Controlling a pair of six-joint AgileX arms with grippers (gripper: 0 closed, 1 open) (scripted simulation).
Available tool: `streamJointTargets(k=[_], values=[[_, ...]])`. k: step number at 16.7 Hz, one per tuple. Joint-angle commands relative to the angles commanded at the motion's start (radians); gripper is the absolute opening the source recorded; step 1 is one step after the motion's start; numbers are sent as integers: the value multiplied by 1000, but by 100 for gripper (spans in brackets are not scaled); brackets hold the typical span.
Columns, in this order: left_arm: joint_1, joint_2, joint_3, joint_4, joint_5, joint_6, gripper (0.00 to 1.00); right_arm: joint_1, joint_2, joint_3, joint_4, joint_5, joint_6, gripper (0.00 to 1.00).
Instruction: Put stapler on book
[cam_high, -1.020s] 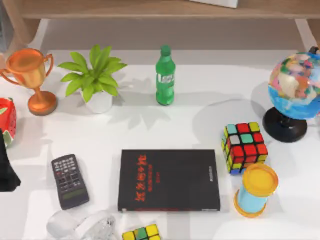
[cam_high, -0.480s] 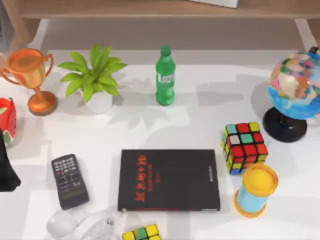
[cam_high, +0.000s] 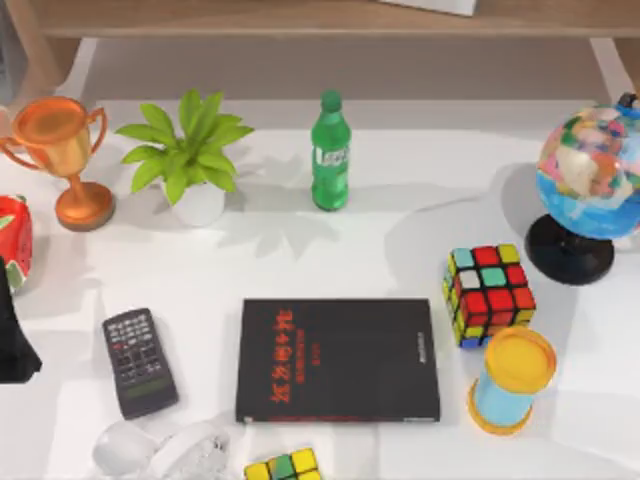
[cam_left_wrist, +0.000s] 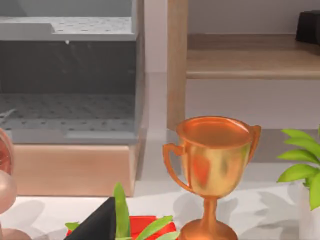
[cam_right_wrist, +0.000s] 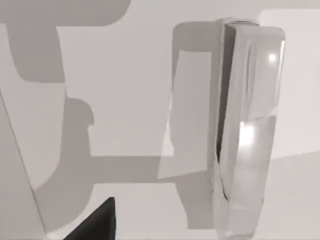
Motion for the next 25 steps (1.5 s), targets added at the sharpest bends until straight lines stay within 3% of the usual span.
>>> streamJointTargets(k=[11, 25], values=[[0, 0, 0, 0, 0, 0, 100, 4, 57, 63, -20, -5, -3, 100], [0, 0, 0, 0, 0, 0, 100, -31, -144, -369, 218, -4, -52, 100]])
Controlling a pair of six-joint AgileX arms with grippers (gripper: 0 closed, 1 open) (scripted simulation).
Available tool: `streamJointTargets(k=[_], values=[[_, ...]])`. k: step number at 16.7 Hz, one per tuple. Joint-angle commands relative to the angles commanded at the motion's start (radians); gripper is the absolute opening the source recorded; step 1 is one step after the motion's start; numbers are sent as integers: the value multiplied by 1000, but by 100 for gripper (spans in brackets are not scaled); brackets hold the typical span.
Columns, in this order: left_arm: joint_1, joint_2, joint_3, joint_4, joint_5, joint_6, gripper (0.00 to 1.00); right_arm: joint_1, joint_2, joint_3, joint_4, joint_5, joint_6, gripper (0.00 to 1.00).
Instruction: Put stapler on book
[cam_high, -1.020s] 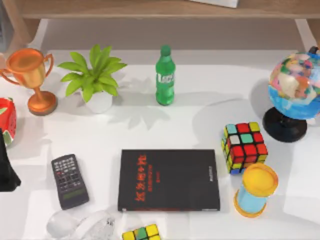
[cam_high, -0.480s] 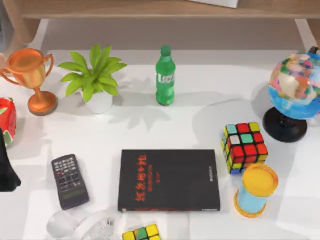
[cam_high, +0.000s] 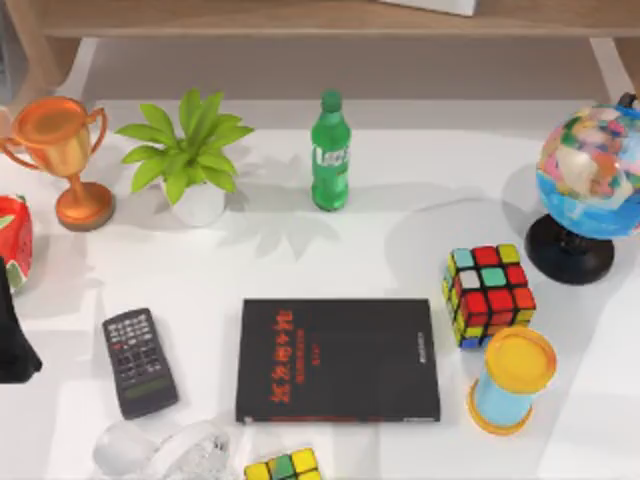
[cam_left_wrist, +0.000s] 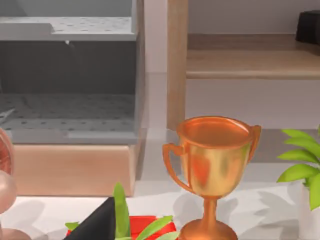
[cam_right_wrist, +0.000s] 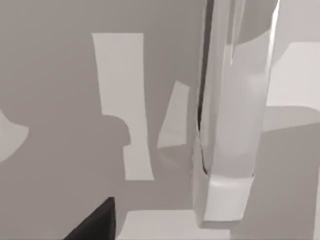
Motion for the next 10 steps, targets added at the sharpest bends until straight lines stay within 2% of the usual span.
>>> streamJointTargets(k=[5, 10], values=[[0, 0, 0, 0, 0, 0, 100, 3, 11, 4, 9, 5, 4, 100], [0, 0, 0, 0, 0, 0, 100, 20, 90, 106, -20, 3, 28, 100]])
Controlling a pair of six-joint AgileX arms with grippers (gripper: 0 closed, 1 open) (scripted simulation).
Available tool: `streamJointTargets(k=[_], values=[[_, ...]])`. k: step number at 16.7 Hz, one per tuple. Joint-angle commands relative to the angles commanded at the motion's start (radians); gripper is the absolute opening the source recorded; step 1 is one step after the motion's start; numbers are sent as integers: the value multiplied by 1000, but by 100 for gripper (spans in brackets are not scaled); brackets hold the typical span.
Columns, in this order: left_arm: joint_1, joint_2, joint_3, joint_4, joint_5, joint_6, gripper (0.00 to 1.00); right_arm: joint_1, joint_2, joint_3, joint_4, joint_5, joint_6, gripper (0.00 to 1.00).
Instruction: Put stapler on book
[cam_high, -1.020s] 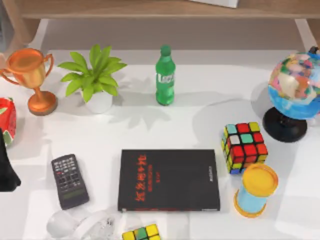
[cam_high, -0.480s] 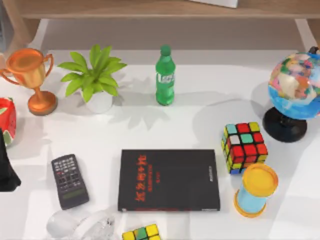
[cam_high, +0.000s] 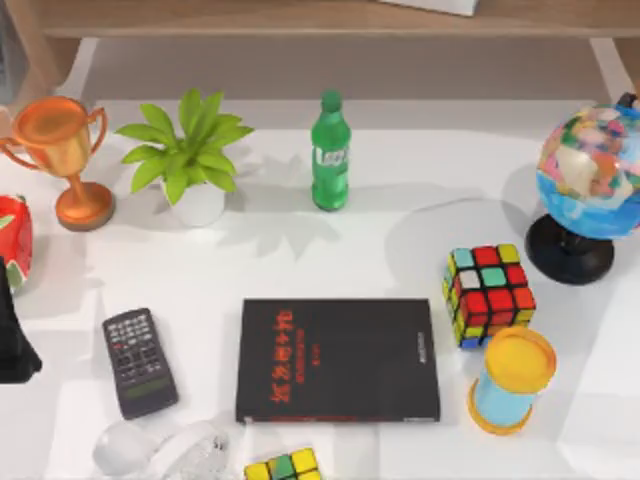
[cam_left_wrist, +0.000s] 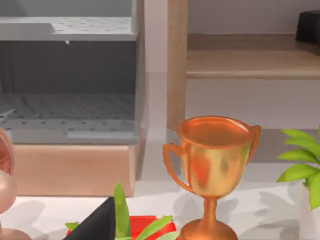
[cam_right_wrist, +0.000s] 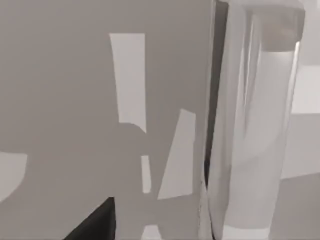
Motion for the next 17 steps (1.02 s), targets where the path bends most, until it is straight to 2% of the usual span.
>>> streamJointTargets(k=[5, 11, 17], values=[[0, 0, 0, 0, 0, 0, 100, 17, 99, 121, -21, -4, 24, 100], [0, 0, 0, 0, 0, 0, 100, 18, 111, 130, -20, -1, 25, 100], [0, 0, 0, 0, 0, 0, 100, 18, 111, 130, -20, -1, 25, 55]])
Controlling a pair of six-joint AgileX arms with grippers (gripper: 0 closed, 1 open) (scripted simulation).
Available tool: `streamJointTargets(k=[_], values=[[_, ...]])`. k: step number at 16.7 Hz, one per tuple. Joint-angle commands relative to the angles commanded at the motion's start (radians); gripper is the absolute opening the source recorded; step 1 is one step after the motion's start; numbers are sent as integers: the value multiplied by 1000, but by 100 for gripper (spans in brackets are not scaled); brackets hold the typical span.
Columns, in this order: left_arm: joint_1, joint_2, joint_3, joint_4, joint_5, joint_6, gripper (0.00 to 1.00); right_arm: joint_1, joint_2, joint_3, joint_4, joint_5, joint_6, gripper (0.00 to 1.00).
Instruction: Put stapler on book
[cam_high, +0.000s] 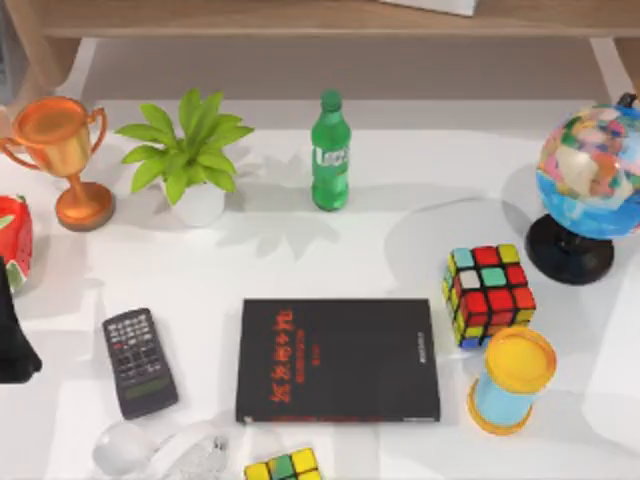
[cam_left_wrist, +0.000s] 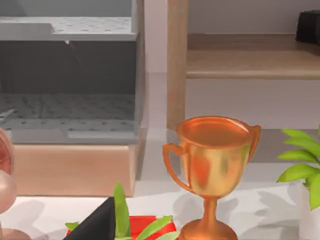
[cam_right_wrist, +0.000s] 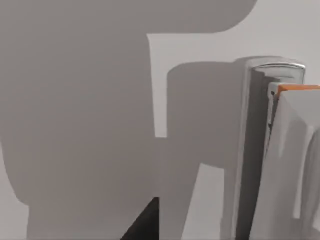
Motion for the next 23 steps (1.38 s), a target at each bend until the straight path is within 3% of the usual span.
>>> streamJointTargets(k=[7, 18, 23], values=[[0, 0, 0, 0, 0, 0, 100, 0, 0, 0, 0, 0, 0, 2], [0, 0, 0, 0, 0, 0, 100, -5, -10, -1, -6, 1, 8, 0], [0, 0, 0, 0, 0, 0, 100, 0, -173, -43, -58, 38, 146, 0]])
